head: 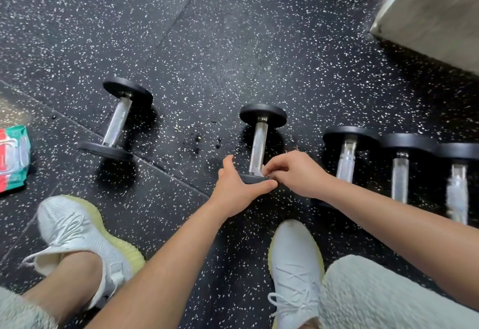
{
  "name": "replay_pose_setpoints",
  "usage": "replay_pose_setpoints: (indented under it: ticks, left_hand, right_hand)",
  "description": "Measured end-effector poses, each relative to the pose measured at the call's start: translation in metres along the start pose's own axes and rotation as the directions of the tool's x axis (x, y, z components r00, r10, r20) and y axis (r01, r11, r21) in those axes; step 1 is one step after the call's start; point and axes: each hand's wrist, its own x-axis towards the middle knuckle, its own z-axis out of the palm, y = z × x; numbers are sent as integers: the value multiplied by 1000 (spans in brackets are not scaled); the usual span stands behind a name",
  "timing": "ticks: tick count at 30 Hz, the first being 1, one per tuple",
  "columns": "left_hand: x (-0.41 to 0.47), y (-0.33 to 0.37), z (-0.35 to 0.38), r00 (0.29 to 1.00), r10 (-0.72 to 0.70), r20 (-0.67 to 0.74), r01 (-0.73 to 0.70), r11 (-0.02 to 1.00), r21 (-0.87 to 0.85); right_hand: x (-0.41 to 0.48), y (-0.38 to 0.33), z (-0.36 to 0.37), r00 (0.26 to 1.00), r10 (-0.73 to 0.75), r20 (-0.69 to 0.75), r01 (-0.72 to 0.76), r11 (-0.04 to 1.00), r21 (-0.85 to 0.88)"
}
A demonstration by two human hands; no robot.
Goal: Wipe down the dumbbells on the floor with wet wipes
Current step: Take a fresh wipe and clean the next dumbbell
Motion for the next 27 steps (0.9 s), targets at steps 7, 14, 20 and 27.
replay_pose_setpoints:
  ticks: [7,14,20,27]
  left_hand:
    - [-2,3,0,1000,-5,-8,6,1000,26]
    - [-2,5,6,999,8,-46,-4,996,85]
    - [-1,3,7,999,5,-53,1,995,103]
    - [-1,2,9,998,13,-54,-7,994,110]
  right_hand:
    - [18,-8,10,981,194,7,-193,969,155]
    - [31,-9,18,943,322,88,-326,832,448]
    - [25,7,21,940,305,154,-339,782,523]
    - [30,11,9,902,272,336,-413,770,487]
